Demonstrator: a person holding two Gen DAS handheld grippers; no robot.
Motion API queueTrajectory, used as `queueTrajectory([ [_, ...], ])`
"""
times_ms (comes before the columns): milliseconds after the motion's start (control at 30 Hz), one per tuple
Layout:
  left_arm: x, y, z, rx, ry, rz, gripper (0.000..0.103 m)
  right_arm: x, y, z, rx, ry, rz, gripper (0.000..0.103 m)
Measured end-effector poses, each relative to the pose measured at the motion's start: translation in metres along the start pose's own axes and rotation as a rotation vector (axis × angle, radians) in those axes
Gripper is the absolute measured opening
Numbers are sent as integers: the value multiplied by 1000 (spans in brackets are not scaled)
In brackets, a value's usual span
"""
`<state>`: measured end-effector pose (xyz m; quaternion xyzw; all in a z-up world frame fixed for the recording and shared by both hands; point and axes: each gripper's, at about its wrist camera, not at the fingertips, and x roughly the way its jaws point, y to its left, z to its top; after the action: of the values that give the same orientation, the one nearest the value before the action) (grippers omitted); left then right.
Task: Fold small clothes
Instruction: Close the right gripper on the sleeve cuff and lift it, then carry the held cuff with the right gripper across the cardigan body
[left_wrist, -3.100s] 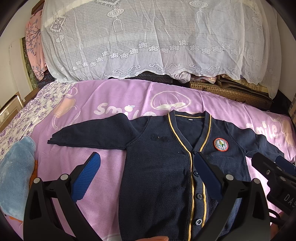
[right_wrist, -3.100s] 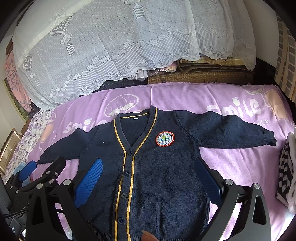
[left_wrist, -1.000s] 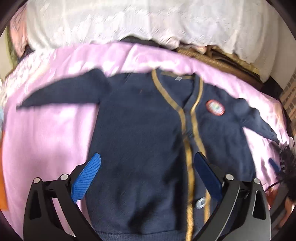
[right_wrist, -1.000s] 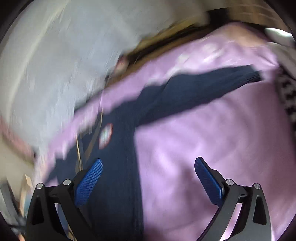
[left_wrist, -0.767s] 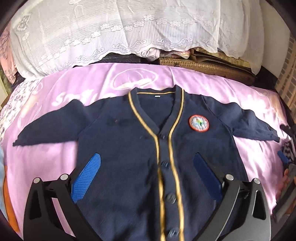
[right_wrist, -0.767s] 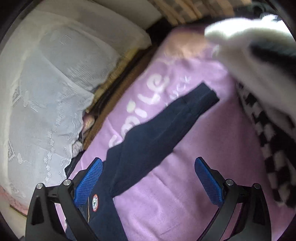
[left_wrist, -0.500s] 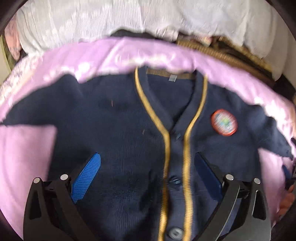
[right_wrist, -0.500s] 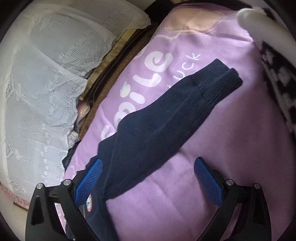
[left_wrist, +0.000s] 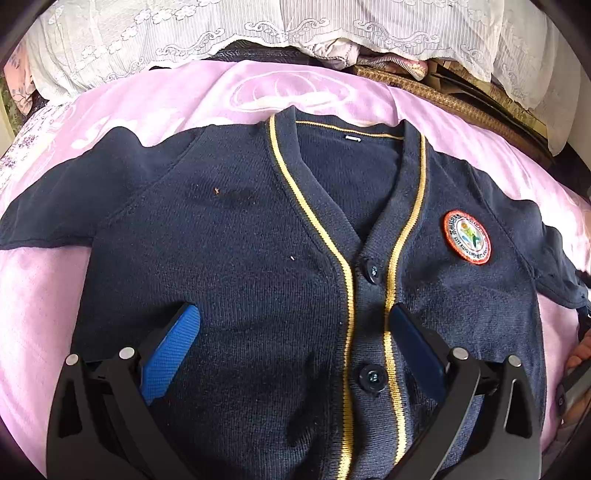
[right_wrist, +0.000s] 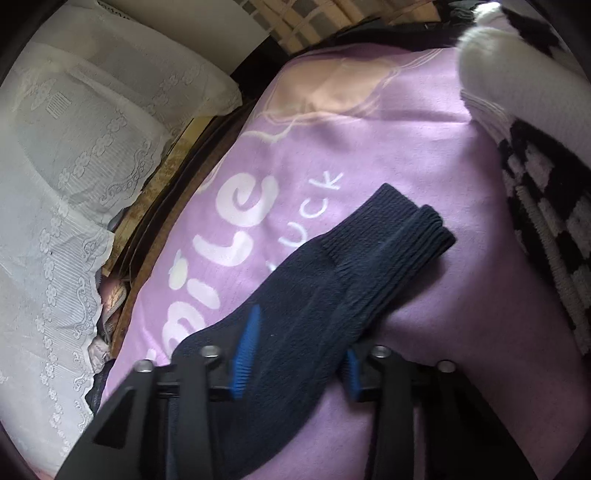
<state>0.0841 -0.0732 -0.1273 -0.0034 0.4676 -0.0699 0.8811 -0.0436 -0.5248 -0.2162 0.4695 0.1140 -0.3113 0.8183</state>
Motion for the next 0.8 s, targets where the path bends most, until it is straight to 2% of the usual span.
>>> queueTrajectory([
  [67, 0, 0, -1, 1, -1, 1, 99, -1, -9, 2, 44, 9, 69, 14],
  [100, 0, 0, -1, 1, -1, 2, 99, -1, -8, 3, 42, 11, 88, 13],
  [200, 0, 1, -2, 2, -4, 1, 99, -12, 9, 4, -53, -20, 123, 10],
  [300, -2, 3, -2, -1, -5, -7, 99, -27, 32, 4, -151, -46, 183, 10],
  [500, -10, 9, 4, -4, -12, -14, 99, -42, 69, -4, -267, -8, 280, 10],
  [800, -25, 2, 46, -12, -51, -20, 99, -81, 125, -39, -436, 47, 442, 10],
])
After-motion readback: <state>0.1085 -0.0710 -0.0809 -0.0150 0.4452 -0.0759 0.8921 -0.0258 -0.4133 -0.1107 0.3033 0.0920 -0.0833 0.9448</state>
